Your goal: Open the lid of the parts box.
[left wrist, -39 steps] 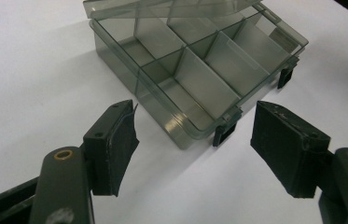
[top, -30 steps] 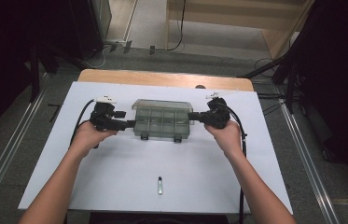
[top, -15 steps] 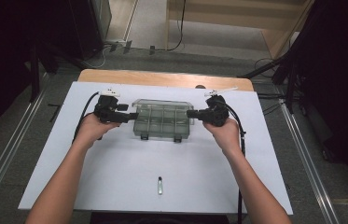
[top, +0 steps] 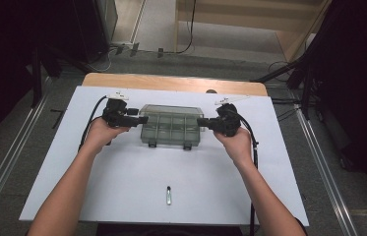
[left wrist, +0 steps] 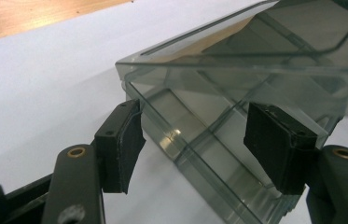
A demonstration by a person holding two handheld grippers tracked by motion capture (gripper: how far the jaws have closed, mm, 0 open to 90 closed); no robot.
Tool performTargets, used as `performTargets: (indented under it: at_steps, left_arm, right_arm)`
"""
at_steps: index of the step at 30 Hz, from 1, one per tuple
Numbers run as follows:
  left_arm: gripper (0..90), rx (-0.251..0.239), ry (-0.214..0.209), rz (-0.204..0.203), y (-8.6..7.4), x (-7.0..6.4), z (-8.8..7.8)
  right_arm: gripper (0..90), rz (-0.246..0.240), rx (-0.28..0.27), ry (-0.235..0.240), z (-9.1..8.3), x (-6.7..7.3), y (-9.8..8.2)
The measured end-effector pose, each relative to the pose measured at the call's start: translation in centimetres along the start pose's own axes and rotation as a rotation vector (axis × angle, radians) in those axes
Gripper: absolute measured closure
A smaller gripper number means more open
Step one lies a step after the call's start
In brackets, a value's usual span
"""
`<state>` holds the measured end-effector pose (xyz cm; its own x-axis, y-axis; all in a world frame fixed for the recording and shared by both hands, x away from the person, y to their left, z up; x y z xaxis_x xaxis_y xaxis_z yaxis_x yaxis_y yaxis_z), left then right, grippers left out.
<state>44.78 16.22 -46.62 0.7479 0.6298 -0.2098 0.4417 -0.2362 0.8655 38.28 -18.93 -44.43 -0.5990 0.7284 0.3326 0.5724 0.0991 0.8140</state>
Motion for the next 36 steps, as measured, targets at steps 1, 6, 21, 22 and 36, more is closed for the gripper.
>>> performTargets:
  at_steps: [1, 6, 21, 22, 36]
  left_arm:
    - [40.7, 0.0, 0.001, 0.005, 0.1, 0.0, 0.1]
    - [42.8, -0.009, -0.002, 0.011, 0.2, -0.1, 0.4]
    - [55.6, -0.041, 0.007, 0.032, 0.4, 0.1, 0.4]
    - [55.6, -0.043, 0.008, 0.029, 0.5, 0.1, 0.4]
    - [55.4, -0.043, 0.007, 0.023, 0.5, 0.1, 0.4]
  right_arm:
    - [90.0, 0.008, -0.007, 0.007, 0.0, -0.1, 0.0]
    - [90.0, 0.027, -0.015, 0.006, -0.1, -0.2, -0.4]
    - [88.5, 0.035, -0.041, 0.007, -0.2, -0.1, -0.6]
    - [88.3, 0.034, -0.039, 0.009, -0.2, -0.1, -0.6]
    - [64.4, 0.053, -0.048, -0.018, 0.0, -1.5, -1.7]
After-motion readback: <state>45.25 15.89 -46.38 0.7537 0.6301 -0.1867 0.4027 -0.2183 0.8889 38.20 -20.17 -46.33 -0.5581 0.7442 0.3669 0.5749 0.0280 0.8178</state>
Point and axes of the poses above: each handheld gripper's, and its own axes: z roughly forward along the jaws, y roughly out of its top, x roughly to its left, the point moved 1 cm from there along z, roughly forward along the jaws, and after that the axes turned 11 degrees about -x, right-handed, at the moved point
